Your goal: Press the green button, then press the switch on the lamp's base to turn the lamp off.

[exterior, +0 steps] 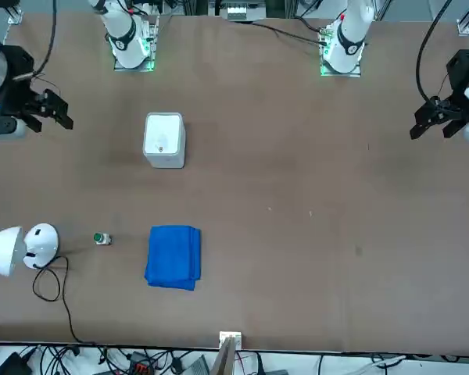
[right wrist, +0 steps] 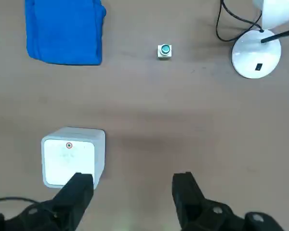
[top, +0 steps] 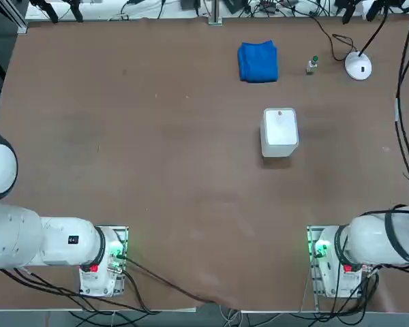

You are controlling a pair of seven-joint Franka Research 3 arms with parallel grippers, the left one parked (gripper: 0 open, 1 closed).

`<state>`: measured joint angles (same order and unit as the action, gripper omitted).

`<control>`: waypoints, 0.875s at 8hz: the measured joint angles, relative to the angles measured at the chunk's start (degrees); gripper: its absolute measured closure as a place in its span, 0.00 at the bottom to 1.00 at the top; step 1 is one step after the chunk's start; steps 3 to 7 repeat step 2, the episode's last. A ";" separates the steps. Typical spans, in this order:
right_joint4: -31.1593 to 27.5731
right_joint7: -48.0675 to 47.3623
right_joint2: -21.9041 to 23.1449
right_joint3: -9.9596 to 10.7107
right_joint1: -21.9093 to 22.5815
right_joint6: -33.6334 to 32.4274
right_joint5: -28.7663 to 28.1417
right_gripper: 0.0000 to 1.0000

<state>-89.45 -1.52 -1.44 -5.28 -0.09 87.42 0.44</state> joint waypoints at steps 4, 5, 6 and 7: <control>0.00 0.00 0.08 0.29 -0.01 -0.17 0.00 0.00; 0.00 0.00 0.08 0.29 -0.01 -0.17 0.00 0.00; 0.00 0.00 0.08 0.29 -0.01 -0.17 0.00 0.00; 0.00 0.00 0.08 0.29 -0.01 -0.17 0.00 0.00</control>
